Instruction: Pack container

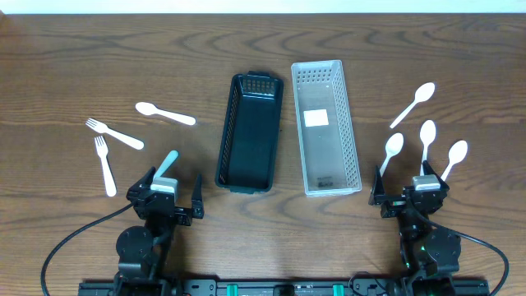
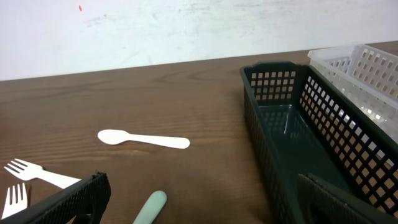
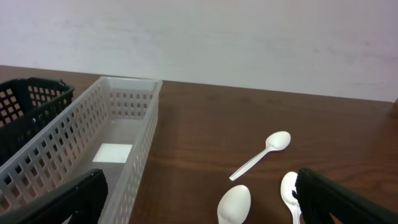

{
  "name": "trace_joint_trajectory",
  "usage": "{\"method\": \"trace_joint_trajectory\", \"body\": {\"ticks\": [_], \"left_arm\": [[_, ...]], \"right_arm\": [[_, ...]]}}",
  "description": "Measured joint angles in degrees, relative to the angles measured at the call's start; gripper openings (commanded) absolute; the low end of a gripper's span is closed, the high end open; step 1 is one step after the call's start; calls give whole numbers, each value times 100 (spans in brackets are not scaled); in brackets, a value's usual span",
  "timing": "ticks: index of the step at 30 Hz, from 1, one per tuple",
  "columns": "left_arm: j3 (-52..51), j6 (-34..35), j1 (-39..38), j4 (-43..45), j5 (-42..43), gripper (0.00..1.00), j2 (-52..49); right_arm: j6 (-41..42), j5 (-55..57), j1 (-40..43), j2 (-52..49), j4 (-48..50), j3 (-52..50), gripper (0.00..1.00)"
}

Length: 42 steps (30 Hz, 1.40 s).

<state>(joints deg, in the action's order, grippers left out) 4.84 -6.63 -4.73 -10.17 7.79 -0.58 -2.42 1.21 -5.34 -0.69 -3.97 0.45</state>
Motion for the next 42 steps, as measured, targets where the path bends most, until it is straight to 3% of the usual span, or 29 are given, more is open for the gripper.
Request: {"method": "trace_joint_trajectory", "body": {"ticks": [21,30,35,42], "left_arm": [[0,0,0,9,0,98,0],[0,304,2,9,-72,98,-2],[363,962,0,-382,-94,98,-387],[2284,1252,0,-1832,-236,98,-2487]], "right_arm": [[11,2,0,0,264,-2,99],[1539,-361,0,-92,330,70,99],[1617,-452,0,-1104,-101,1115,99],[1381,-472,0,-4175,-2096,3954,99]]}}
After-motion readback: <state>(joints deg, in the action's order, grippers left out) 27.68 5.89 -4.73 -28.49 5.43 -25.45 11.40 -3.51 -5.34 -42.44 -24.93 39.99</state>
